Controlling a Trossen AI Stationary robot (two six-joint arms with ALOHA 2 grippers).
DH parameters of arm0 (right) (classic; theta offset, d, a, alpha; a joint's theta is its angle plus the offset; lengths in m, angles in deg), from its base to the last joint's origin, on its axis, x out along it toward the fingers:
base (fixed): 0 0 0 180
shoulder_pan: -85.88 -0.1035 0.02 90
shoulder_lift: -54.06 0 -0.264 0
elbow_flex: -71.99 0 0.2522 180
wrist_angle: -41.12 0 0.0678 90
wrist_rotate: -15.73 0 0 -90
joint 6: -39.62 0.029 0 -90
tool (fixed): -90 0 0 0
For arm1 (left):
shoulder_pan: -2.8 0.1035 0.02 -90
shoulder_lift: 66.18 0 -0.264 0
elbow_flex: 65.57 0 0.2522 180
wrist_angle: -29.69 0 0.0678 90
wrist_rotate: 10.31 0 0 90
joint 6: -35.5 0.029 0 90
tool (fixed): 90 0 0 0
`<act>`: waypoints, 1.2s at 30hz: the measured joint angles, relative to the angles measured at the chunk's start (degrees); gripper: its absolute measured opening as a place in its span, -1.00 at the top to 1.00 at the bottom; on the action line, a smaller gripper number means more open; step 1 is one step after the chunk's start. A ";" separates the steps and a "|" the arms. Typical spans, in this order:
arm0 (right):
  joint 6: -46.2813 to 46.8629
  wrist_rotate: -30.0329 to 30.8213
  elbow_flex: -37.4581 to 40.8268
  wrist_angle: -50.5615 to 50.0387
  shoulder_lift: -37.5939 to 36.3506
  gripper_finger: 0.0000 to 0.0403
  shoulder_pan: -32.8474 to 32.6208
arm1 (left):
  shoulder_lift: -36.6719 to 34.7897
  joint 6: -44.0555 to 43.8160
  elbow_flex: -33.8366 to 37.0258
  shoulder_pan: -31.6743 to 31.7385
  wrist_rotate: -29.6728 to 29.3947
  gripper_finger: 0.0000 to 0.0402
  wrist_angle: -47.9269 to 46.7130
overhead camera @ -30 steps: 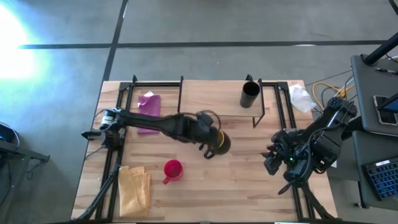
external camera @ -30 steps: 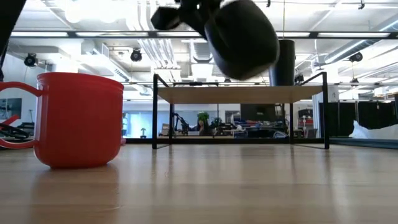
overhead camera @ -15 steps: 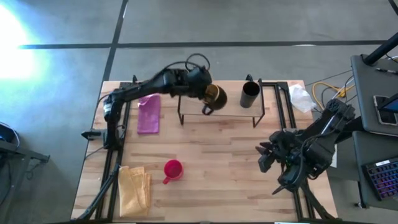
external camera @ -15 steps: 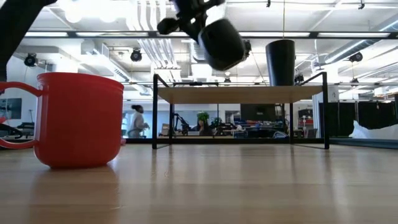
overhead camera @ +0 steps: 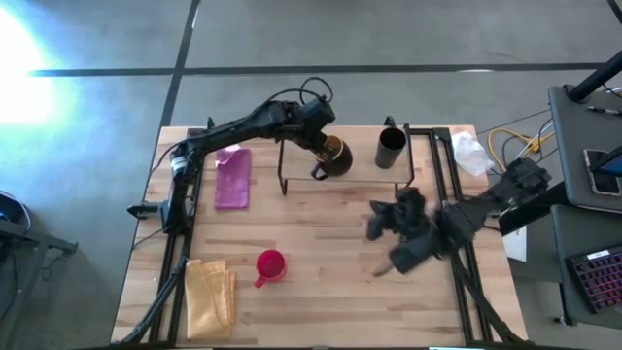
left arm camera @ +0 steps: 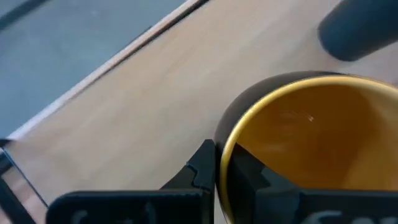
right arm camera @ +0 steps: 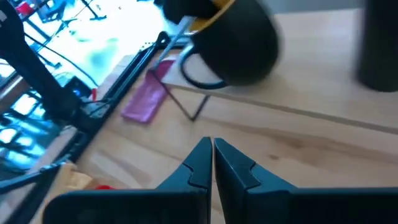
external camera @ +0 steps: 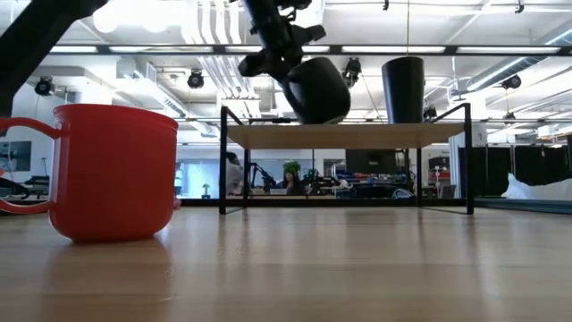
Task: Stack small to large cups/mugs on shelf
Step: Put the black mug on the shelf
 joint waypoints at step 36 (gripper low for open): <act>-13.08 -6.46 17.34 34.24 0.00 0.96 18.25 | -0.45 8.50 -1.07 -0.50 0.93 0.96 0.40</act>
